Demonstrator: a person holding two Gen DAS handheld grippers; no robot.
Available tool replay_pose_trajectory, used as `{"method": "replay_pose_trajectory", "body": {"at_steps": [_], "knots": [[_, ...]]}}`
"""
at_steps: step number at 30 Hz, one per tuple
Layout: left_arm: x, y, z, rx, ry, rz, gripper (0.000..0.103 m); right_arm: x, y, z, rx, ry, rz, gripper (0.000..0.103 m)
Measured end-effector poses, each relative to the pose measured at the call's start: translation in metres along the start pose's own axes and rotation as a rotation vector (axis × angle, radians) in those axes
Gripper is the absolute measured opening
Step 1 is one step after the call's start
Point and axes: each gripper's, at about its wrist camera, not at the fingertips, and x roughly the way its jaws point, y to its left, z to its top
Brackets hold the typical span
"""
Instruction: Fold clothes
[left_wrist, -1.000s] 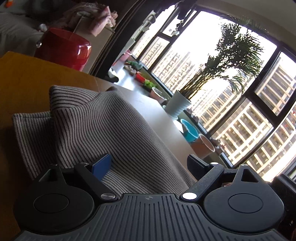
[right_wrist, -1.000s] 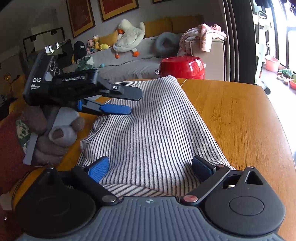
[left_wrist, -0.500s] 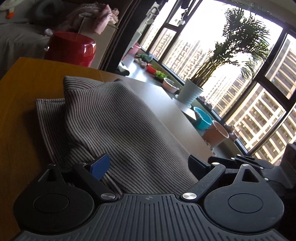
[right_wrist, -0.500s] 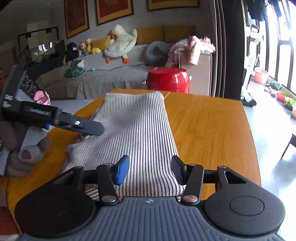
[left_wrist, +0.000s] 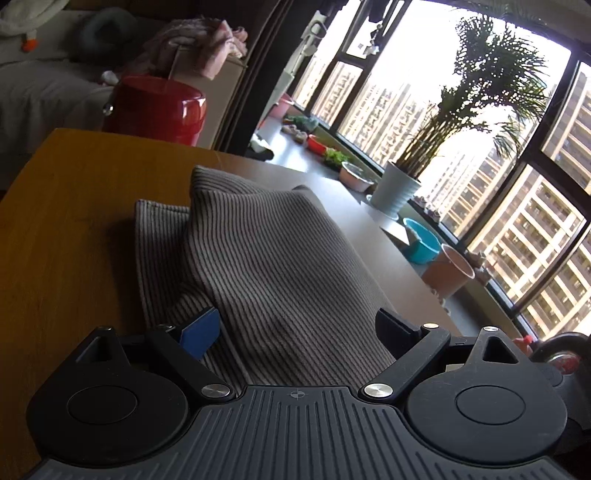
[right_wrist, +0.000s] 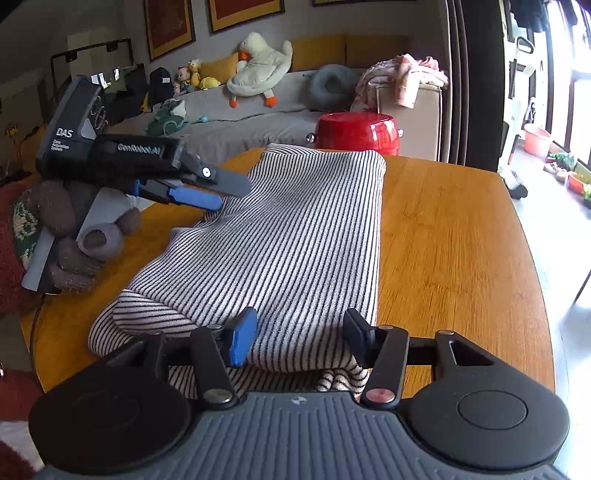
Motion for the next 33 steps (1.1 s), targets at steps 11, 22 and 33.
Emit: {"method": "replay_pose_trajectory", "body": {"at_steps": [11, 22, 33], "knots": [[0.041, 0.011, 0.044, -0.006, -0.036, 0.036, 0.085, -0.001, -0.026, 0.029, 0.077, -0.050, -0.008, 0.044], [0.060, 0.032, 0.030, 0.011, 0.022, 0.016, 0.085, 0.107, -0.109, 0.131, 0.332, -0.093, 0.039, 0.052], [0.067, 0.039, 0.036, 0.010, 0.033, -0.032, 0.089, 0.148, -0.116, 0.143, 0.460, -0.079, 0.199, 0.021]]}}
